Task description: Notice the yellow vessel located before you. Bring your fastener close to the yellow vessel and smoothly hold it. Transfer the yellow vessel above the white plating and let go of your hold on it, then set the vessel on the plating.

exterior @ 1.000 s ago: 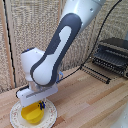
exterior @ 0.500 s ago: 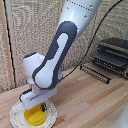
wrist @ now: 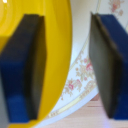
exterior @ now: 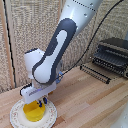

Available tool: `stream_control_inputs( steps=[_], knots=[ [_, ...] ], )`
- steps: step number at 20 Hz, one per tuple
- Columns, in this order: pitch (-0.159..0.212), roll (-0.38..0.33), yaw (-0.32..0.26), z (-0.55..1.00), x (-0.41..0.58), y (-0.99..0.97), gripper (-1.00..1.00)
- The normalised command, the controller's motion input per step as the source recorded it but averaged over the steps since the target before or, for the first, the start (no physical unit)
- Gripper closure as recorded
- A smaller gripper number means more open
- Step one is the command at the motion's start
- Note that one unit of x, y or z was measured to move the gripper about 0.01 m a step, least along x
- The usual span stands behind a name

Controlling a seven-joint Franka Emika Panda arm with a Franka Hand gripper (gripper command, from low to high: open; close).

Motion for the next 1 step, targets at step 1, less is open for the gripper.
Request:
stream_control_inputs(
  steps=[1],
  knots=[
    [0.075,0.032,0.004,0.53,0.031,-0.03,-1.0]
  ],
)
